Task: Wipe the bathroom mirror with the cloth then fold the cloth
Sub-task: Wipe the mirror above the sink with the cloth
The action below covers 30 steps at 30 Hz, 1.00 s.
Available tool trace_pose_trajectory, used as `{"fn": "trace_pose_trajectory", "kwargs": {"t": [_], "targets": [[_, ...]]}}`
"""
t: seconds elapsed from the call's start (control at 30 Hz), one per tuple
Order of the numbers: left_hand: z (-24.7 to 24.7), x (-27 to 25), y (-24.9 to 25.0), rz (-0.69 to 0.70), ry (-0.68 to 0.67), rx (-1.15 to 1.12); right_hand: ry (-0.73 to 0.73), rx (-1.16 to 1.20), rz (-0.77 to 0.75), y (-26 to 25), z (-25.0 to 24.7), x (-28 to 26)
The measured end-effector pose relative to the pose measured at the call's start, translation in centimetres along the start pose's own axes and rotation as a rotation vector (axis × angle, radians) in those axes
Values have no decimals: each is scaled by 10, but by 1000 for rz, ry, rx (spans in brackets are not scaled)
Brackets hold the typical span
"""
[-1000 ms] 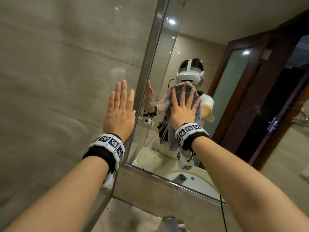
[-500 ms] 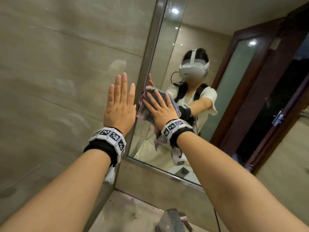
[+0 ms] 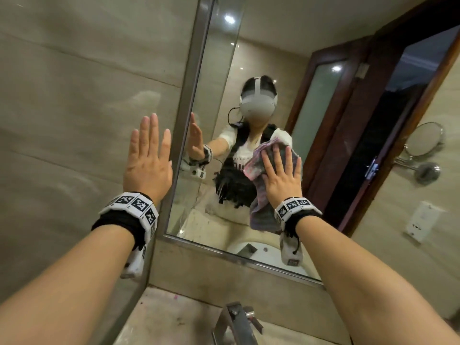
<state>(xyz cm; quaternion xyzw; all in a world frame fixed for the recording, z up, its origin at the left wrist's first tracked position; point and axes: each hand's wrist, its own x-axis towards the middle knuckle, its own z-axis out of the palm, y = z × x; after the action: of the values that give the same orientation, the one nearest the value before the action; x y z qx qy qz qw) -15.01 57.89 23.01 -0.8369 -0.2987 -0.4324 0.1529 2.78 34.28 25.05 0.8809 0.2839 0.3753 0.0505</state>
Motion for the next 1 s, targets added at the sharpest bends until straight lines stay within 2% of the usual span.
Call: {"fn": "trace_pose_trajectory", "kwargs": {"t": [0.37,0.47,0.8,1.0], "targets": [[-2,0,1,17,-25,81,0,119,225,-46,10,-3],[-2,-1,1,16,-9,89,-1,116,227,-65,13,3],[16,-29,2,34,-48,134,-80,49,-322,-133,32,20],[28,-38,0,57,-43,186,-154,-96,-482,-162,52,12]]}}
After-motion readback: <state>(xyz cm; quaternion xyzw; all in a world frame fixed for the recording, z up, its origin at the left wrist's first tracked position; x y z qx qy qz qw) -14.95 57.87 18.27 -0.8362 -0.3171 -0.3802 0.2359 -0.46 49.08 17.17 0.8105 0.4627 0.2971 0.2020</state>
